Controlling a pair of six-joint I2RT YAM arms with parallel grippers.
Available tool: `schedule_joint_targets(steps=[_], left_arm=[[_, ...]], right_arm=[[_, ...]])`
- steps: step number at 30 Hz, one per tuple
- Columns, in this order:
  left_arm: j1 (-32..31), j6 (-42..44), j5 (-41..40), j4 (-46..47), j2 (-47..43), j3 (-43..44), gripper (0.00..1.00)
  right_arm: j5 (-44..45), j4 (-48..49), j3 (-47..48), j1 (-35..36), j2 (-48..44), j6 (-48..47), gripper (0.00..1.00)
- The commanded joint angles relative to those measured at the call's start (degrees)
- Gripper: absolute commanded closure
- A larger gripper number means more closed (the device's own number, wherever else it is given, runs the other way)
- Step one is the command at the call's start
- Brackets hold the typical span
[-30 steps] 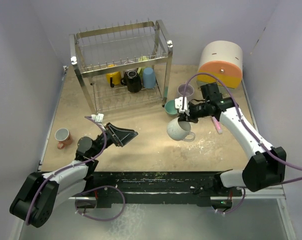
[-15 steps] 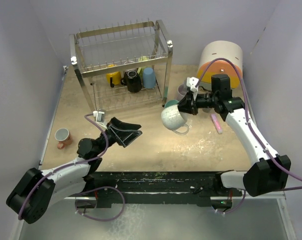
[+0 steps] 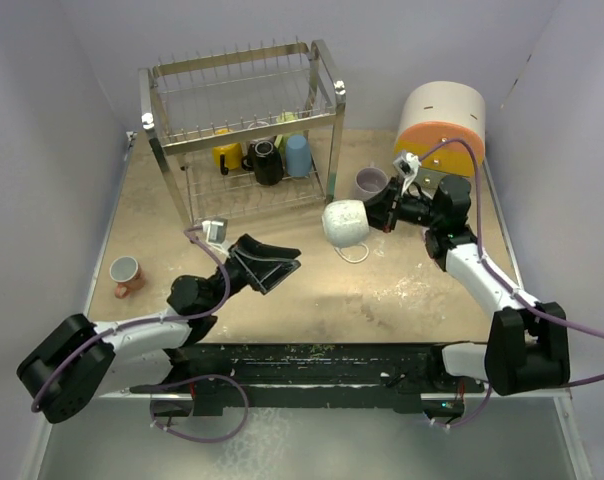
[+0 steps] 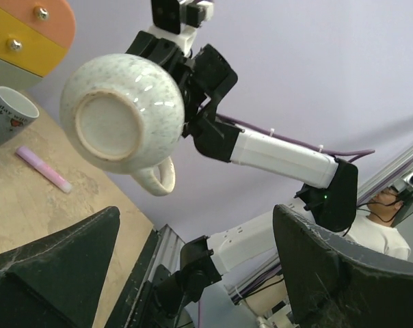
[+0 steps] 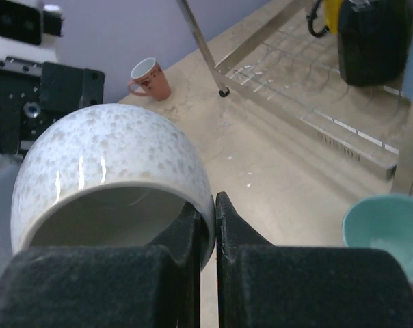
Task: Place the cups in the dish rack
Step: Turn the cup upside down in the dish rack.
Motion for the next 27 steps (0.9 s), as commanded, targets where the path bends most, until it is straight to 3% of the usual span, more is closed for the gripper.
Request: schedule_joint_targets(steps=[1, 10, 19, 27], left_arm=[[-3.3, -2.3, -5.8, 5.1, 3.9, 4.2, 0.06], [-10.4, -1.6, -11.5, 7.9, 15.6, 11.0, 0.06], [-15.5, -5.0, -14.8, 16.8, 31.0, 19.0, 0.13], [-16.5, -5.6, -14.8, 16.9, 36.7, 24.4, 0.17]], right_arm=[[6.5, 27.1, -5.2, -2.8, -2.3, 22.5, 1.0], [11.4, 37.2, -12.7, -6.2, -2.7, 33.1, 1.0], [12.7, 43.4, -15.1, -6.3, -2.1, 34.9, 1.0], [10.7, 42.6, -14.3, -6.3, -2.2, 32.4, 1.0]])
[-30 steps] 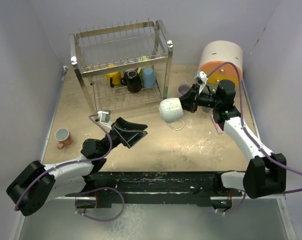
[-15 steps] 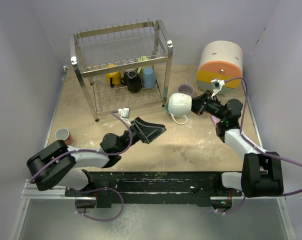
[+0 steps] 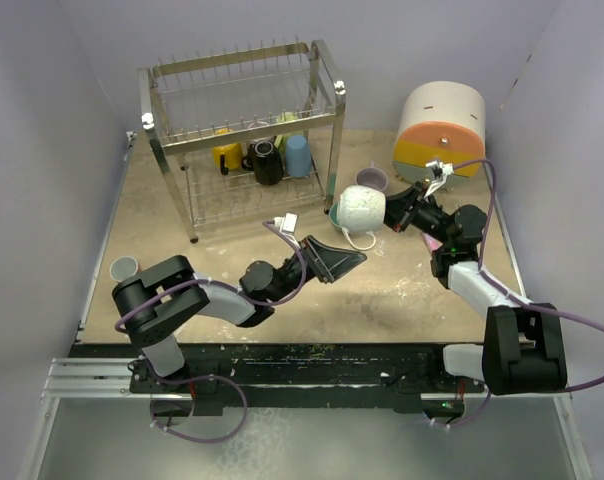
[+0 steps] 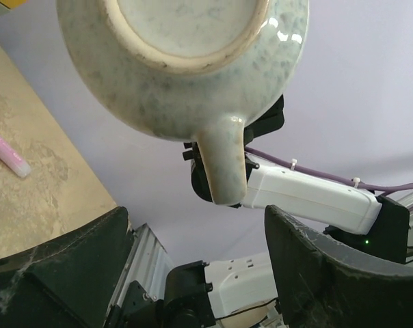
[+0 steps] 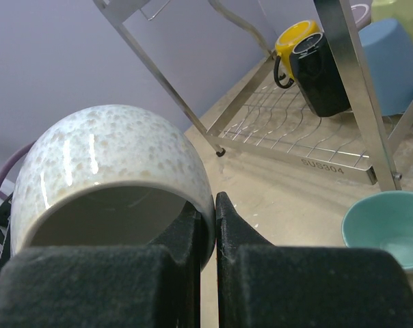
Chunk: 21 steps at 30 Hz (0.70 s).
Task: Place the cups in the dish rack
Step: Turn the cup upside down in the dish rack.
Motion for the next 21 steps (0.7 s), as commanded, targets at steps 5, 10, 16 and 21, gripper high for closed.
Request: schedule_joint_targets(steps=[5, 10, 16, 21], left_arm=[[-0.8, -1.1, -2.4, 7.9, 2.6, 6.0, 0.22], [-0.8, -0.4, -5.2, 7.2, 2.8, 6.8, 0.26], [-0.8, -1.2, -6.6, 4.4, 2.8, 9.0, 0.37], [-0.8, -2.7, -6.1, 3.7, 3.7, 10.8, 0.49]], right_arm=[[-0.2, 7.5, 1.9, -0.1, -1.3, 0.3, 1.0], [-0.5, 7.3, 1.8, -0.1, -1.5, -0.5, 1.0], [-0.7, 7.4, 1.8, -0.1, -1.4, -2.0, 1.0], [-1.8, 7.5, 1.6, -0.1, -1.4, -4.0, 1.0]])
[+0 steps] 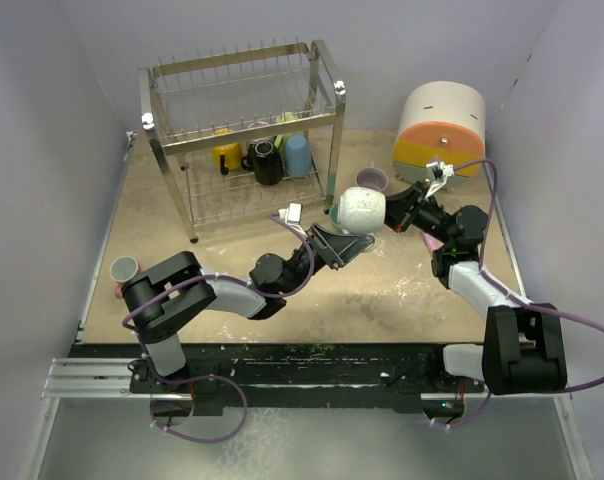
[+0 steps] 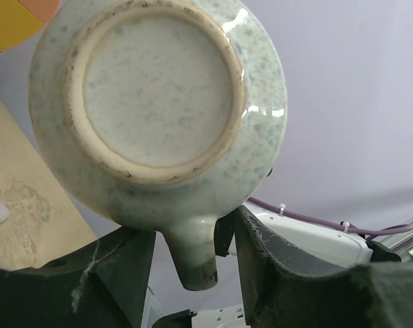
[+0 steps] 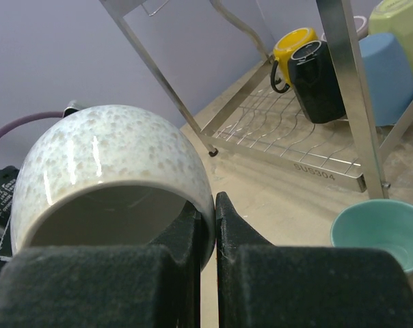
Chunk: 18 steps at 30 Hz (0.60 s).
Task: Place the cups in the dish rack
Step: Turn the cup upside down in the dish rack.
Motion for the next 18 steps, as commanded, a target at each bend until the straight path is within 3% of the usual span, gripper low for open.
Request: schedule_joint_targets(steps=[1, 9, 14, 17, 18], left_arm=[[-0.3, -1.8, -0.5, 3.9, 0.6, 3.2, 0.51], [-0.3, -2.2, -0.9, 3.6, 0.7, 3.0, 0.68], [-0.3, -0.7, -2.1, 5.8, 0.3, 1.4, 1.0], [-0.1, 0.5, -3.0, 7.9, -0.2, -0.2, 1.0], [-0.1, 0.9, -3.2, 8.4, -0.5, -0.7, 1.0]], right_arm=[[-1.2, 6.9, 1.5, -0.1, -1.4, -2.3, 1.0], [-3.6, 8.4, 1.3, -0.1, -1.7, -4.5, 1.0], [-4.1, 8.1, 1.4, -0.1, -1.9, -5.0, 1.0], [-4.2, 6.5, 1.7, -0.1, -2.1, -5.7, 1.0], [-4.2, 6.0, 1.9, -0.1, -2.2, -5.9, 0.95]])
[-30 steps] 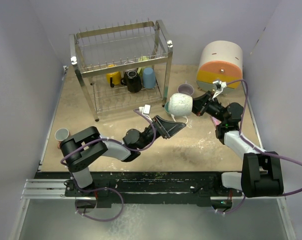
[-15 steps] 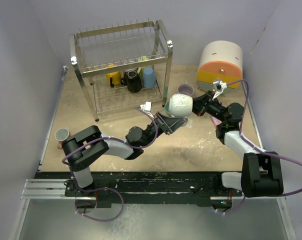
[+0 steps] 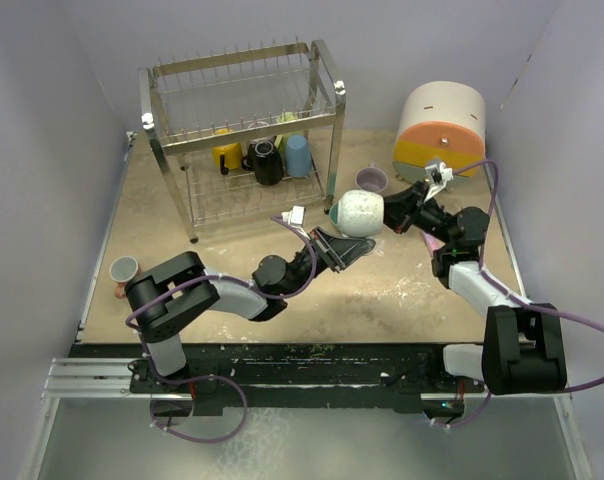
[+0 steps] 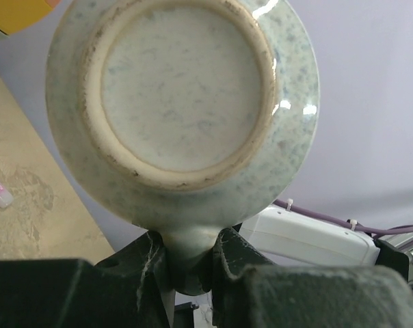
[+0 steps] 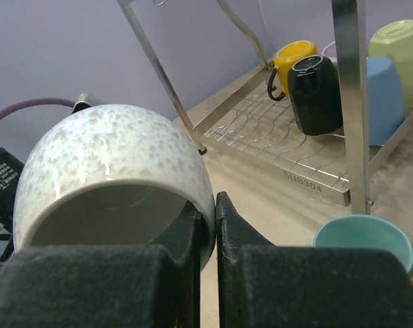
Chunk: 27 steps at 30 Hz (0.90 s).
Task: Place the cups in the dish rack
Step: Turn the cup upside down in the dish rack.
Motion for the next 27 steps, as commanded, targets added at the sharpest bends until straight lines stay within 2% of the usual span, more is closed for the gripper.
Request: schedule_joint_targets(steps=[1, 4, 7, 10, 13, 21, 27], left_arm=[[0.6, 2.4, -2.8, 10.0, -1.9, -1.7, 1.0], [1.1, 3.4, -2.9, 10.1, -3.1, -3.5, 1.0], [1.7, 4.7, -3.0, 10.1, -4.8, -5.3, 1.0], [2.2, 6.3, -3.0, 9.9, -6.7, -7.1, 1.0], [2.4, 7.9, -3.2, 8.4, -9.0, -8.8, 1.0], [2.6, 13.3, -4.6, 4.5, -14.4, -12.5, 1.0], [2.9, 18.4, -6.7, -5.1, -21.1, -14.1, 1.0]], right_arm=[[-2.4, 2.8, 2.0, 0.2, -2.3, -0.7, 0.88], [-3.1, 2.3, 2.3, 0.1, -2.4, -1.6, 0.71], [-4.0, 1.6, 2.8, 0.1, -2.7, -2.7, 0.58], [-5.4, 0.8, 3.3, 0.0, -2.7, -4.0, 0.4], [-6.1, -0.3, 3.8, 0.0, -2.9, -5.1, 0.3], [-7.6, -3.6, 4.9, -0.2, -3.2, -7.5, 0.25], [-8.7, -4.2, 5.2, -0.6, -3.4, -8.1, 0.25]])
